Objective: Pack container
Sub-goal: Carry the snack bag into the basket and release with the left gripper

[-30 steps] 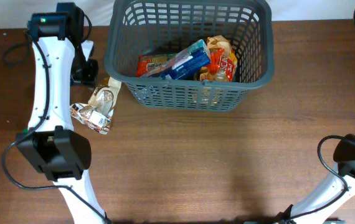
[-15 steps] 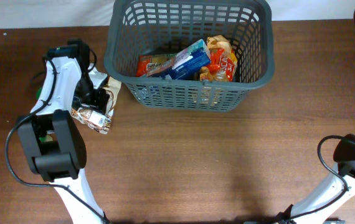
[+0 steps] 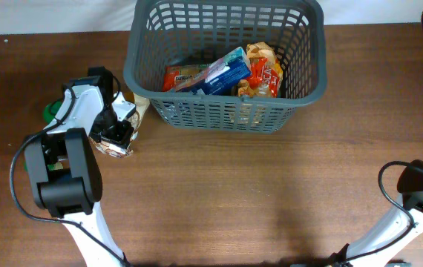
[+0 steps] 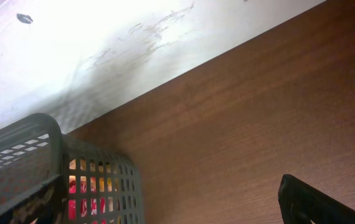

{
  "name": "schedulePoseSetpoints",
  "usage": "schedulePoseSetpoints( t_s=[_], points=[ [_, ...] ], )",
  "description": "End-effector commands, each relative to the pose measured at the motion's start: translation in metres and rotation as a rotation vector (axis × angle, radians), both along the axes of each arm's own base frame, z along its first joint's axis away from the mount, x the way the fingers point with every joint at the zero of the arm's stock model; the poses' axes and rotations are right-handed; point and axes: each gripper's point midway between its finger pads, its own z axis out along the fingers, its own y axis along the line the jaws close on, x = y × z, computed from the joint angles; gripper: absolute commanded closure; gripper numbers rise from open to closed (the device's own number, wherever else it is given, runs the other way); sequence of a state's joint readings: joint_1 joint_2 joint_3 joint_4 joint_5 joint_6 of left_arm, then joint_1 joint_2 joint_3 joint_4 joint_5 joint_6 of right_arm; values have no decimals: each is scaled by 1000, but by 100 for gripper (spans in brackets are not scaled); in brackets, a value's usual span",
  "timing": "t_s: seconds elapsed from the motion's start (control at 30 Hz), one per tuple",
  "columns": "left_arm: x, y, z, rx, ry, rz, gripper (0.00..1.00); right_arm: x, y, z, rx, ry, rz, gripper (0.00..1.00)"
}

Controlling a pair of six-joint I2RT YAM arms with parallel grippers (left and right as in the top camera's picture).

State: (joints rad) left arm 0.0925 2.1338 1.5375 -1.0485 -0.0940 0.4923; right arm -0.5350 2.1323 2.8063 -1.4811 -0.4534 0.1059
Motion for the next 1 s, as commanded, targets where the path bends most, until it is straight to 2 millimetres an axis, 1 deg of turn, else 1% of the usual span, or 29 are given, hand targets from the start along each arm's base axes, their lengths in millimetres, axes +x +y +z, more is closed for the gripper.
schedulePoseSetpoints(
  t_s=[0.0,0.03,0.07,0.17,0.2,0.3,0.4,0.5,0.53,0.6,0.7,0.8,0.83,0.87,0.9,0.93,0.97],
  points=[
    [-25,-5,-34,-36,112,-15,69,3,2,-5,16,9,4,1],
    [-25,-5,-34,-36,112,-15,92,3,2,-5,16,9,4,1],
    [-24,-5,-33,-36,112,-15,98,3,2,-5,16,9,4,1],
    [-20,-4,-24,-31,110,-12,98,3,2,-5,16,9,4,1],
    [-15,-4,-16,-31,104,-8,98,3,2,-5,15,9,4,1],
    [3,-1,13,-21,69,45,99,3,2,-5,16,9,4,1],
    [24,3,57,-13,13,83,98,3,2,-5,16,9,4,1],
    [47,5,110,-8,-87,97,98,3,2,-5,16,9,4,1],
    [55,5,133,-5,-139,96,98,3,2,-5,16,9,4,1],
    [67,5,163,-1,-216,93,98,3,2,-5,16,9,4,1],
    [88,8,216,10,-389,91,98,3,2,-5,16,9,4,1],
    [108,10,279,22,-612,88,98,3,2,-5,15,9,4,1],
    [116,7,310,14,-725,79,98,3,2,-5,16,9,4,1],
    [121,2,332,-3,-806,58,98,3,2,-5,16,9,4,1],
    [125,-8,354,-30,-884,11,98,3,2,-5,16,9,4,1],
    [127,-29,384,-79,-986,-86,98,3,2,-5,16,9,4,1],
    [127,-46,402,-119,-1050,-163,98,3,2,-5,16,9,4,1]
  ],
)
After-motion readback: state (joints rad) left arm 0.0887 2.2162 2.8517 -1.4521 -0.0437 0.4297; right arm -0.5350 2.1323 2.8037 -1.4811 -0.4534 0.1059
